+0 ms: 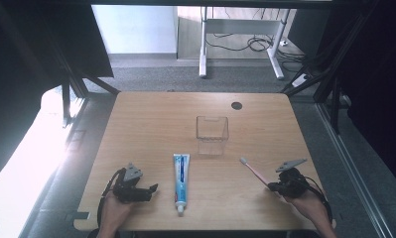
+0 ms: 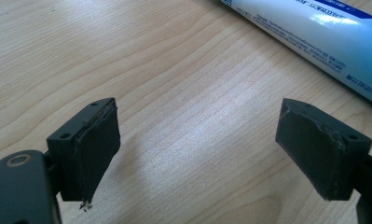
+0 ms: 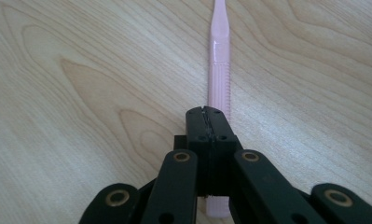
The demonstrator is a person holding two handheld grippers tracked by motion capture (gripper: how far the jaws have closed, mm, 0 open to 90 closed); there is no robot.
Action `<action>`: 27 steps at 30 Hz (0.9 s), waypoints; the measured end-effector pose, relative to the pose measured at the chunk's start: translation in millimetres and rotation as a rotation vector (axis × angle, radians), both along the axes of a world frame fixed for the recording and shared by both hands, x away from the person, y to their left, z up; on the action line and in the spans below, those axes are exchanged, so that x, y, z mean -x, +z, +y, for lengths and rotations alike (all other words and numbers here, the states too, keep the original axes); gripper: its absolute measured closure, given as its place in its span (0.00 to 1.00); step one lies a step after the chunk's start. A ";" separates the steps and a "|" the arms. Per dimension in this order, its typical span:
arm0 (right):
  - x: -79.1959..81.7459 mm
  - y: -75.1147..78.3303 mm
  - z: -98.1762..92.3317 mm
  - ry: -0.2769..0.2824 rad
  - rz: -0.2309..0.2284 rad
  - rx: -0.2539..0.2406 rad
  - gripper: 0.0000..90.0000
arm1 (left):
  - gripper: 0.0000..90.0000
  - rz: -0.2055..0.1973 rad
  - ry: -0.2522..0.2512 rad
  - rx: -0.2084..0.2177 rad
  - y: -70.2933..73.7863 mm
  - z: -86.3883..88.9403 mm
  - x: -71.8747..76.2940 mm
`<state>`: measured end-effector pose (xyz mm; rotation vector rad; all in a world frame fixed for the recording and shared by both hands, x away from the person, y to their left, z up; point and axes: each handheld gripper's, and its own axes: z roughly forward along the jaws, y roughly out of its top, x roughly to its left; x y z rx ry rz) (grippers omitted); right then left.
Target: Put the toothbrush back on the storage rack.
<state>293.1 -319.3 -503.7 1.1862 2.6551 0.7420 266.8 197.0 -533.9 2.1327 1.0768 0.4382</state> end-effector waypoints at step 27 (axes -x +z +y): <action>-32.4 19.2 13.2 0.042 0.127 0.188 0.85 | 0.15 0.006 -0.012 -0.007 -0.3 -1.9 0.3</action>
